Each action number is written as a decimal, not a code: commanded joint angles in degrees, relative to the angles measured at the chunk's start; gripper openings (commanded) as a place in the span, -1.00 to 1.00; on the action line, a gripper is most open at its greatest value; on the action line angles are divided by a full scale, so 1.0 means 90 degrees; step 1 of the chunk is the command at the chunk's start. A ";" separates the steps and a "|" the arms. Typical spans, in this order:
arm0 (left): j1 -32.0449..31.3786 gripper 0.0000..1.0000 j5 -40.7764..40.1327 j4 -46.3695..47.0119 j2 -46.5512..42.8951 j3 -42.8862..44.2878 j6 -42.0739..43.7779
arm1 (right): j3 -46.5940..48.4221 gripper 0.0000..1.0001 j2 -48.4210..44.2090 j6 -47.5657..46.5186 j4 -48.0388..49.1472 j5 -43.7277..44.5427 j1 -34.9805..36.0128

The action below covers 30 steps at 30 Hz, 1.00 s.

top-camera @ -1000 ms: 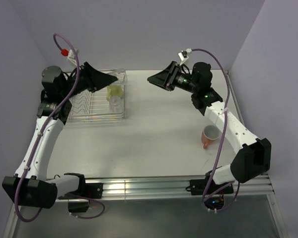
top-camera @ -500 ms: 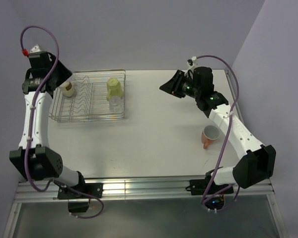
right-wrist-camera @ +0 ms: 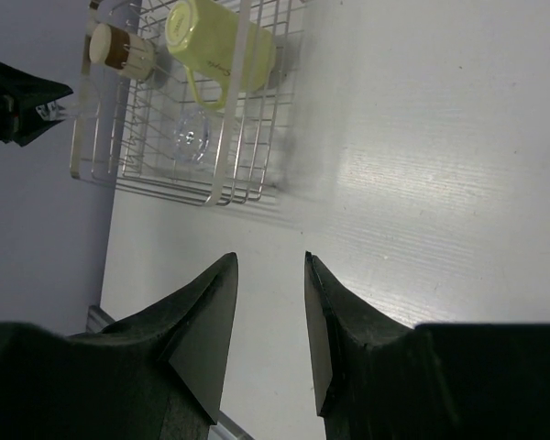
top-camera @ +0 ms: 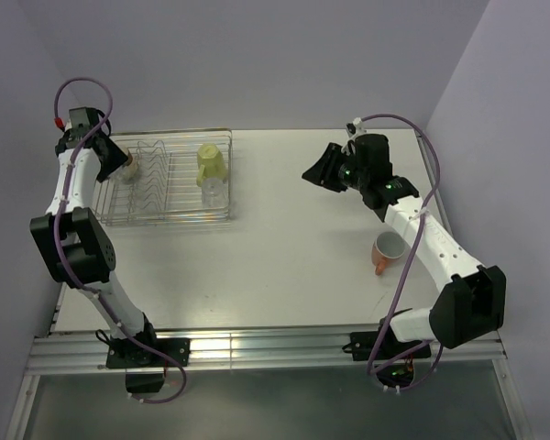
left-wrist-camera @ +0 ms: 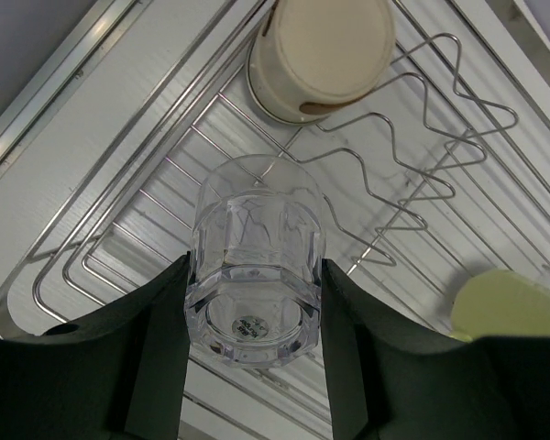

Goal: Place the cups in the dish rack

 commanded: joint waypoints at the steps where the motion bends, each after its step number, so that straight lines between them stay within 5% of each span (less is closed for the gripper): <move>1: 0.0104 -1.00 -0.0245 0.0021 0.0181 0.0579 0.0114 | -0.0008 -0.14 0.0007 -0.0147 0.0283 -0.0005 -0.0044; 30: 0.0426 -1.00 0.0320 0.0109 0.1559 0.0638 0.0144 | -0.0096 -0.15 0.0290 -0.0274 0.0371 -0.0073 -0.0074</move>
